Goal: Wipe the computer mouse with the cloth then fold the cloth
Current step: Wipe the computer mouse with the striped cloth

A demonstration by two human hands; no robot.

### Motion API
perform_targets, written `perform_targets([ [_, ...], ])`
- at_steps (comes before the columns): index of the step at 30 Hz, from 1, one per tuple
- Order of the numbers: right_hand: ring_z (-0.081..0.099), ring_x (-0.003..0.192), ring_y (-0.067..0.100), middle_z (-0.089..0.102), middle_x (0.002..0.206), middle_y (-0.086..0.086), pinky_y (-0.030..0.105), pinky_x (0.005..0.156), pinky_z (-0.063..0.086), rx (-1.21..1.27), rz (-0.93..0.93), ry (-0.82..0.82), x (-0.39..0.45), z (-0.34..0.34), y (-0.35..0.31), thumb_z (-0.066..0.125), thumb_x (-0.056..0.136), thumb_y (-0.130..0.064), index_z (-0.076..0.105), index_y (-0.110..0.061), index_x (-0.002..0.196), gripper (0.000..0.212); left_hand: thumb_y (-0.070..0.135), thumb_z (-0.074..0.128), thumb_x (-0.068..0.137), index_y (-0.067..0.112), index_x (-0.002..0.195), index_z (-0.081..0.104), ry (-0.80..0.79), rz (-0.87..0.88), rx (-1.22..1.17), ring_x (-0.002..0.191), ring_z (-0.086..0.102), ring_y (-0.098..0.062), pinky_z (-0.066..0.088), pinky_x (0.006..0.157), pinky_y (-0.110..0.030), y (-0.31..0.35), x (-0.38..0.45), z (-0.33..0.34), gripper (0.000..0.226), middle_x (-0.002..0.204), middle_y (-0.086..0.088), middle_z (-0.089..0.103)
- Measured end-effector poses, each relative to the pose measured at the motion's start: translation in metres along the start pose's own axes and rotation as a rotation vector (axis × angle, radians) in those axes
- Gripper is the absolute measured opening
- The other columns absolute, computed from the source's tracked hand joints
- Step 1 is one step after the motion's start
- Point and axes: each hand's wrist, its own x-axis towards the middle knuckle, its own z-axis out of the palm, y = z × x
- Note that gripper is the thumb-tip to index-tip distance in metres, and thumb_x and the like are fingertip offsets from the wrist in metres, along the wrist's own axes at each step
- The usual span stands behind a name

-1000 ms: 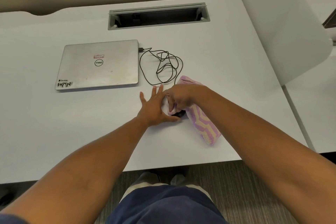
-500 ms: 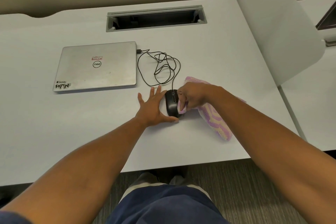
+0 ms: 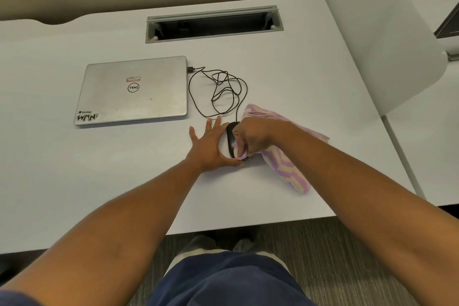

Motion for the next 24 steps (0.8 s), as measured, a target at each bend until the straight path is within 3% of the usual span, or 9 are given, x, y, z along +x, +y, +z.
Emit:
perform_targets([
  [6, 0.054, 0.097, 0.009, 0.062, 0.099, -0.016, 0.022, 0.079, 0.047, 0.009, 0.080, -0.034, -0.005, 0.000, 0.004, 0.079, 0.075, -0.016, 0.079, -0.027, 0.093, 0.022, 0.086, 0.070, 0.052, 0.034, 0.157, 0.016, 0.000, -0.004, -0.002, 0.155, -0.011, -0.017, -0.017, 0.115, -0.063, 0.000, 0.000, 0.000, 0.129, 0.169, 0.001, 0.003],
  [9, 0.048, 0.089, 0.003, 0.056, 0.092, -0.018, 0.012, 0.067, 0.037, 0.099, 0.051, 0.065, -0.006, -0.008, 0.009, 0.077, 0.075, -0.018, 0.078, -0.030, 0.097, 0.025, 0.086, 0.071, 0.053, 0.032, 0.158, 0.016, 0.000, -0.008, 0.005, 0.154, -0.012, -0.017, -0.018, 0.115, -0.063, -0.001, 0.000, 0.000, 0.130, 0.169, 0.001, 0.002],
  [12, 0.045, 0.085, 0.003, 0.050, 0.085, -0.016, 0.013, 0.065, 0.033, 0.139, 0.025, 0.162, -0.002, -0.012, 0.009, 0.075, 0.077, -0.020, 0.076, -0.030, 0.103, 0.027, 0.090, 0.068, 0.051, 0.031, 0.158, 0.015, -0.003, -0.012, 0.009, 0.154, -0.013, -0.016, -0.018, 0.115, -0.063, 0.000, 0.000, 0.001, 0.133, 0.169, 0.002, 0.002],
  [19, 0.047, 0.088, 0.004, 0.047, 0.079, -0.021, 0.019, 0.069, 0.033, 0.128, 0.050, 0.155, 0.008, -0.002, 0.006, 0.073, 0.080, -0.033, 0.075, -0.033, 0.104, 0.025, 0.093, 0.067, 0.045, 0.031, 0.159, 0.008, -0.030, -0.023, 0.050, 0.154, -0.015, -0.017, -0.017, 0.115, -0.064, 0.001, 0.000, -0.001, 0.143, 0.169, 0.003, -0.001],
  [24, 0.050, 0.088, 0.004, 0.050, 0.079, -0.023, 0.017, 0.065, 0.035, 0.123, 0.044, 0.149, 0.007, -0.003, 0.004, 0.073, 0.080, -0.033, 0.076, -0.032, 0.100, 0.021, 0.088, 0.071, 0.050, 0.038, 0.158, 0.009, -0.008, -0.016, 0.029, 0.154, -0.013, -0.018, -0.016, 0.115, -0.065, 0.001, 0.001, 0.002, 0.134, 0.169, 0.002, 0.001],
])
